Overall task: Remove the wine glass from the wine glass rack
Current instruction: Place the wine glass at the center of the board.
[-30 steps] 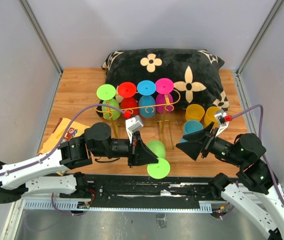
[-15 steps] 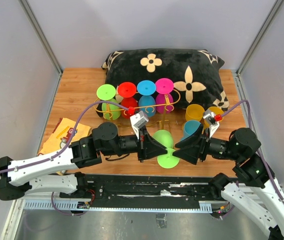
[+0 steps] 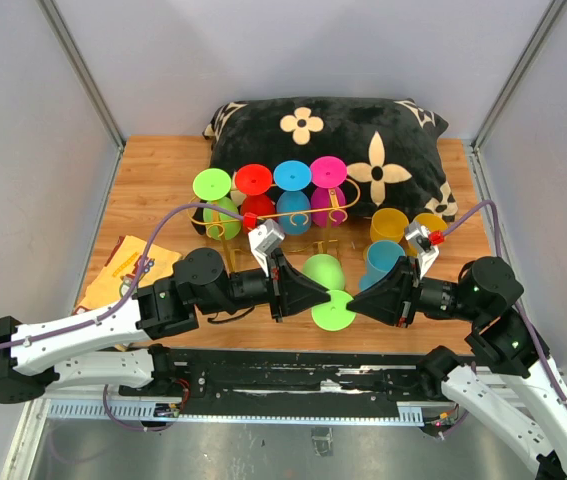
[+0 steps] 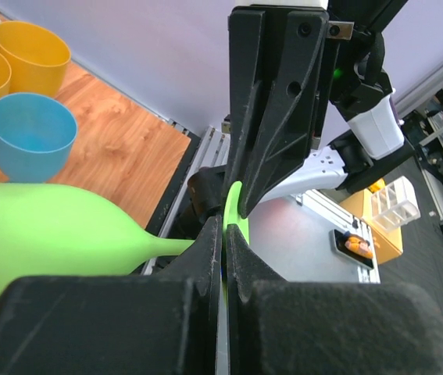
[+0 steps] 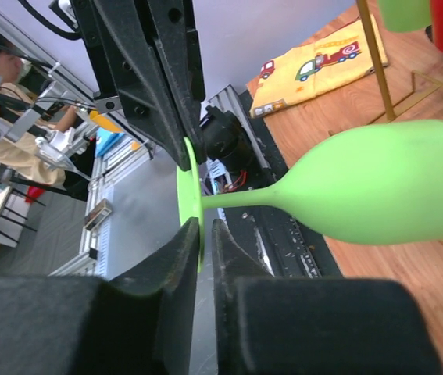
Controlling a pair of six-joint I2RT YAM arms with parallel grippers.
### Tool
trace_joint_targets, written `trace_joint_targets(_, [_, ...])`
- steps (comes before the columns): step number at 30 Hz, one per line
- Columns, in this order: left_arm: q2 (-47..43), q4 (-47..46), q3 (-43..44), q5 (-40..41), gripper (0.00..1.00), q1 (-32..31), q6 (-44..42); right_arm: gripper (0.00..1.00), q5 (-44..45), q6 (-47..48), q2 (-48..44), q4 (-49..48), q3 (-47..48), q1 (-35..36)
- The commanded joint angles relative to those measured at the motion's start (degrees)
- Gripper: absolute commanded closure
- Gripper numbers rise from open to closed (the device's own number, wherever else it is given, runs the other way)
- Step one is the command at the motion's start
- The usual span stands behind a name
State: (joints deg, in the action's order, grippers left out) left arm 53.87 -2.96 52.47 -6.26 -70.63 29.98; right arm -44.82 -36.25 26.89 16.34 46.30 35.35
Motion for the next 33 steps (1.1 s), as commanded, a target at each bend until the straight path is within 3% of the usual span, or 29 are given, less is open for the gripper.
trace_joint_targets(1, [-1.5,-3.7,-0.7,1.0,1.0,-0.5,0.1,0.92,-2.3,-1.4,-0.7,-3.2,1.3,0.8])
trace_joint_targets(3, [-1.4,-3.8,-0.7,1.0,0.99,-0.5,0.2,0.99,-2.2,-1.6,-1.0,-3.6,1.5,0.8])
trace_joint_targets(6, [-0.9,-4.7,-1.0,0.8,0.97,-0.5,1.1,0.99,-1.1,-1.4,-1.7,-3.7,2.0,0.8])
trace_joint_targets(7, [-0.6,-5.9,-1.4,-0.2,0.9,-0.5,1.5,0.99,-0.2,-1.0,-2.1,-3.6,2.2,0.8])
trace_joint_targets(9, [0.7,-6.9,-1.5,-2.3,0.63,-0.5,2.3,0.99,2.6,2.2,-3.1,-0.7,3.7,0.8])
trace_joint_targets(11, [2.5,-4.9,-0.1,-3.8,0.48,-0.5,2.6,0.99,7.1,7.3,-4.1,5.4,6.4,0.8])
trace_joint_targets(13, [4.2,-3.0,1.4,-4.1,0.39,-0.5,2.5,0.99,10.3,11.6,-5.0,9.5,8.5,0.8])
trace_joint_targets(17, [4.6,-7.0,-0.8,-4.1,0.4,-0.5,4.1,0.99,14.6,13.3,-7.3,9.9,9.0,0.8])
trace_joint_targets(24, [5.6,-22.6,-6.7,-2.3,0.41,-0.5,12.3,0.99,13.8,9.6,-10.3,3.0,4.2,0.8])
trace_joint_targets(28, [8.9,-25.4,-5.4,-4.8,0.43,-0.5,13.8,0.99,13.6,8.7,-10.3,1.5,3.5,0.8])
trace_joint_targets(33, [9.1,-29.6,-7.2,-4.8,0.58,-0.6,15.2,0.99,13.2,9.1,-10.3,2.6,3.6,0.8])
